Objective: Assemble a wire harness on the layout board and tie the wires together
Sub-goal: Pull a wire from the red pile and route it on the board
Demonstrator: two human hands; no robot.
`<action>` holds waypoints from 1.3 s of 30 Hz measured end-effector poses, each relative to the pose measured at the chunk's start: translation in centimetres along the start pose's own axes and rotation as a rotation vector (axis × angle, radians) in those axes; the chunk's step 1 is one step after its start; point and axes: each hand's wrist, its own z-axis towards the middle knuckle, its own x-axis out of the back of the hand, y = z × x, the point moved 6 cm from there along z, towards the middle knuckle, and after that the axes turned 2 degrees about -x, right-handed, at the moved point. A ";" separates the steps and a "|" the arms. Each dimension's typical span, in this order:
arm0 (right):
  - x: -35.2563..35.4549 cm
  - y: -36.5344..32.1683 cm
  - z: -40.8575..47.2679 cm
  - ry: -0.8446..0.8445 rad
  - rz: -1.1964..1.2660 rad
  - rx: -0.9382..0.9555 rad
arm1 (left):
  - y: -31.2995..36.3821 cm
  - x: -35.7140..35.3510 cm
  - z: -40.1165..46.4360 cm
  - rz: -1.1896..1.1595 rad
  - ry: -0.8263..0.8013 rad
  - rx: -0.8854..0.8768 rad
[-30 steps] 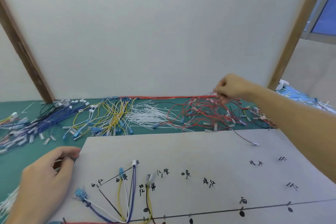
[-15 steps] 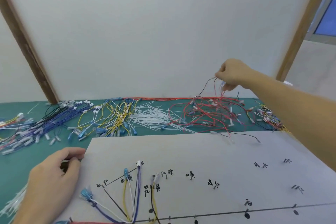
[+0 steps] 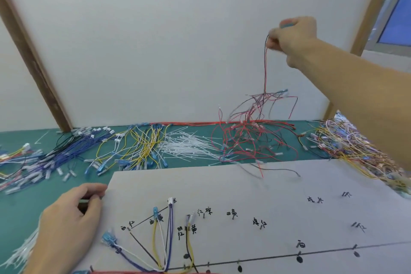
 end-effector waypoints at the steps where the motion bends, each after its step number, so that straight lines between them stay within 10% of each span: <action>1: 0.4 -0.7 0.0 0.046 0.050 0.085 | 0.2 -0.1 -0.1 -0.004 0.000 -0.007; 11: 0.6 -8.3 -3.1 0.124 0.011 0.573 | 1.0 0.7 -0.5 -0.055 0.008 -0.032; 20: -4.6 -3.0 -14.5 -0.609 -0.384 0.654 | 14.2 2.0 0.1 -0.276 -0.072 -0.363; 39: -2.7 7.0 -18.6 -0.981 -0.009 0.051 | 28.5 -4.1 3.5 -0.481 -0.285 -0.522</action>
